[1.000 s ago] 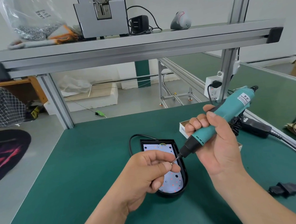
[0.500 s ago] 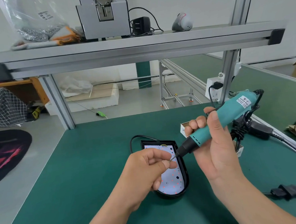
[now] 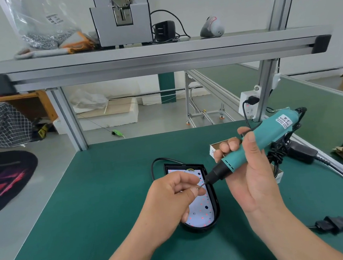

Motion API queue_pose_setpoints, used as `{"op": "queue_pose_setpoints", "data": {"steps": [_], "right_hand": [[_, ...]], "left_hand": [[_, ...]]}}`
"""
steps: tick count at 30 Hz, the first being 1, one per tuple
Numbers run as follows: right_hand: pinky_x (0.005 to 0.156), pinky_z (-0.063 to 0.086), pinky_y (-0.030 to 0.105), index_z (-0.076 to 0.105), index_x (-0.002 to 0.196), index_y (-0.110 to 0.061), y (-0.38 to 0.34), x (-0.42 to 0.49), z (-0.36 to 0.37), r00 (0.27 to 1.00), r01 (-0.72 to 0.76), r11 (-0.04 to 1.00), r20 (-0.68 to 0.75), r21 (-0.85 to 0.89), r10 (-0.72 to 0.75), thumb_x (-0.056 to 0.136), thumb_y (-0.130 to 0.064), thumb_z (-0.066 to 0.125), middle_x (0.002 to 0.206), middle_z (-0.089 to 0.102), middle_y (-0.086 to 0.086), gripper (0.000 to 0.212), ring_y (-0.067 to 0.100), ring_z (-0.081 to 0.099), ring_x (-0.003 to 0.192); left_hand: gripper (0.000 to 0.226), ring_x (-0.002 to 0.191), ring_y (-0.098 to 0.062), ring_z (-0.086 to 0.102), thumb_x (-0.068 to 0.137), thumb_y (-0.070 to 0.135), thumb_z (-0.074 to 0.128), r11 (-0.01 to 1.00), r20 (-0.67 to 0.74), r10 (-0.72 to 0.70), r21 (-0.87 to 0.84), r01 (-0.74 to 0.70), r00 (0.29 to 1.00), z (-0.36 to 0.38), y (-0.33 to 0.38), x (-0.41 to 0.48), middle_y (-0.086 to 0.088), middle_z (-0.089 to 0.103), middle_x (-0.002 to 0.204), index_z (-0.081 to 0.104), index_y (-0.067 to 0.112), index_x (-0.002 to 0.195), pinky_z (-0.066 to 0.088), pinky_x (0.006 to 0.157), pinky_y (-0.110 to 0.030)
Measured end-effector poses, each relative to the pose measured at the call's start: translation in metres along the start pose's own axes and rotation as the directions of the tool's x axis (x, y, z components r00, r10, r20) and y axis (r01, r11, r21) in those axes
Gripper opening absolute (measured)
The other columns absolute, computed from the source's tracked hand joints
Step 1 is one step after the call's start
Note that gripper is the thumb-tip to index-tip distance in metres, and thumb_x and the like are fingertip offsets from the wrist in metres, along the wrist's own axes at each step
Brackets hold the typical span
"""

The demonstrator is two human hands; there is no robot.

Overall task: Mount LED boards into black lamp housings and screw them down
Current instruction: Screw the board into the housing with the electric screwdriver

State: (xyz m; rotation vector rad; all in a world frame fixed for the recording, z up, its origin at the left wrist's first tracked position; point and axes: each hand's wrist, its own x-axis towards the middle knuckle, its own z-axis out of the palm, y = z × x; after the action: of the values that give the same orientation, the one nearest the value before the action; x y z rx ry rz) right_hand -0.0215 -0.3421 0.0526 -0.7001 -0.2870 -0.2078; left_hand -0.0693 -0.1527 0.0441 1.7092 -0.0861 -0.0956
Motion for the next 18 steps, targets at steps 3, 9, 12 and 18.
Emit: {"op": "queue_pose_setpoints", "data": {"steps": [3,9,12,18], "right_hand": [[0.081,0.052,0.036,0.061,0.113,-0.021,0.0,0.001,-0.001,1.0,-0.005,1.0,-0.02,0.005,0.006,0.099,-0.036,0.067,0.084,0.052,0.0,0.021,0.02,0.056,0.08],[0.083,0.05,0.036,0.06,0.111,-0.018,0.002,0.002,-0.006,0.997,-0.028,0.999,-0.069,0.04,0.031,0.104,-0.033,0.061,0.082,0.053,0.0,0.016,0.019,0.057,0.08],[0.084,0.049,0.036,0.059,0.111,-0.017,0.001,0.003,-0.008,0.996,-0.024,0.998,-0.08,0.059,0.029,0.105,-0.032,0.061,0.083,0.052,0.001,0.016,0.019,0.057,0.079],[0.084,0.052,0.036,0.056,0.114,-0.016,-0.002,0.011,-0.015,0.993,0.007,0.998,-0.114,0.059,0.0,0.106,-0.03,0.062,0.082,0.052,0.0,0.017,0.018,0.057,0.078]], "left_hand": [[0.014,0.042,-0.014,0.041,0.102,0.006,0.066,1.0,0.009,-0.006,0.01,0.006,1.0,0.001,0.0,0.0,0.003,0.083,0.099,0.072,0.017,0.108,0.044,0.05,-0.022],[0.025,0.04,-0.011,0.041,0.102,0.003,0.059,1.0,0.058,-0.02,-0.001,0.021,0.998,0.001,0.001,-0.001,0.01,0.082,0.109,0.072,0.021,0.116,0.043,0.049,-0.02],[0.029,0.039,-0.011,0.038,0.096,0.009,0.059,0.998,0.03,-0.021,-0.067,0.023,0.999,0.0,0.004,-0.001,0.011,0.081,0.113,0.072,0.023,0.117,0.038,0.046,-0.02],[0.015,0.082,-0.008,0.067,0.096,0.039,0.069,0.937,-0.413,0.012,0.323,0.134,0.911,-0.025,-0.007,0.017,0.015,0.07,0.092,0.066,0.034,0.11,0.045,0.064,-0.023]]}}
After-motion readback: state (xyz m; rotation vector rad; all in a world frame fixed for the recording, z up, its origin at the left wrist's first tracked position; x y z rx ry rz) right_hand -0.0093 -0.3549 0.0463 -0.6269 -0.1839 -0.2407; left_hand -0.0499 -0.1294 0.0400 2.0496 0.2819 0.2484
